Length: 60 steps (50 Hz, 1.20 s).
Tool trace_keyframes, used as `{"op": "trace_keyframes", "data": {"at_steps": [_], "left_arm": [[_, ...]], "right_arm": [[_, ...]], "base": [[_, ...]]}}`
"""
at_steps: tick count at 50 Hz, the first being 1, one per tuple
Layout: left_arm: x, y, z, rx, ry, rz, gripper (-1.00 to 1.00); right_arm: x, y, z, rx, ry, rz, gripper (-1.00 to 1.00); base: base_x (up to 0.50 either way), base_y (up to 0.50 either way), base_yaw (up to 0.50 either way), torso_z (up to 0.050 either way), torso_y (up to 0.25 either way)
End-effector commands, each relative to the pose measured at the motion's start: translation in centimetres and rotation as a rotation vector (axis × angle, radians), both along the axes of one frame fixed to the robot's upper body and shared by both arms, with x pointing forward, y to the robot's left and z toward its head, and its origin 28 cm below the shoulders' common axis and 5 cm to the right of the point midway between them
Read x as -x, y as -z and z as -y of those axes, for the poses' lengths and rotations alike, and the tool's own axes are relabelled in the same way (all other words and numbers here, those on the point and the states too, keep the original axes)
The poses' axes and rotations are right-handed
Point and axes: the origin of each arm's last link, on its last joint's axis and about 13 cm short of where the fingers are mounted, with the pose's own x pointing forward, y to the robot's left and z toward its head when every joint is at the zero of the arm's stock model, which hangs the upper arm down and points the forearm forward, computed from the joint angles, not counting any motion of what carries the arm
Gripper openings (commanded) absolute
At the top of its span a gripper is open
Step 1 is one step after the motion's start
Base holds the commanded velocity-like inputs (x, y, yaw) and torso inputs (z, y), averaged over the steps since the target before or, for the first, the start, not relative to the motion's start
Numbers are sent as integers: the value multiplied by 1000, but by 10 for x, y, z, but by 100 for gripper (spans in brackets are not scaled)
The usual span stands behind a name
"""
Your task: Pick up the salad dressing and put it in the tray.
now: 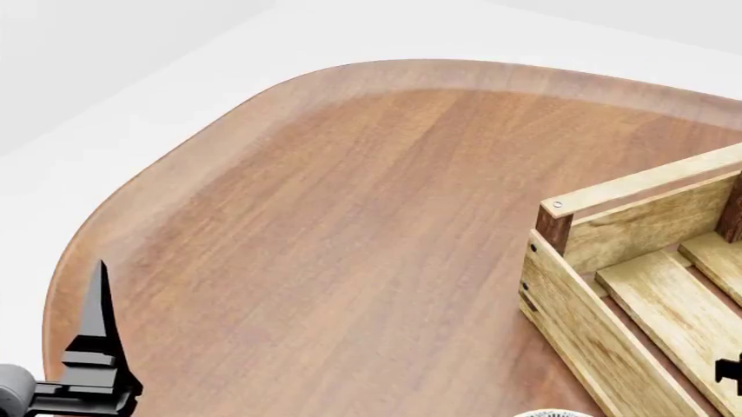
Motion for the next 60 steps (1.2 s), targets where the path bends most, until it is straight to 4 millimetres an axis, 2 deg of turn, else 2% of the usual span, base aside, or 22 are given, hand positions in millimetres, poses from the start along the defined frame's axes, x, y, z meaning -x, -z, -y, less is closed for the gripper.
{"op": "trace_keyframes", "data": {"at_steps": [1,14,15,27,45,60], "left_arm": [[0,0,0,-1,-1,1,100],[0,0,0,-2,-2,3,100],[0,0,0,-2,-2,3,100],[1,0,0,-3,-2,4,100],[0,-2,0,-6,-1,5,100],[1,-2,1,-10,1,9,100]], "right_arm": [[6,12,-2,1,0,-28,-100],[7,13,-3,14,2,-33,-100],[6,12,-2,17,0,-33,100],[8,15,-3,14,-5,-36,100],[8,9,4,19,30,-15,100],[7,-13,24,76,51,60,100]], "base": [[0,0,0,0,0],[0,0,0,0,0],[0,0,0,0,0],[0,0,0,0,0],[0,0,0,0,0],[0,0,0,0,0]]}}
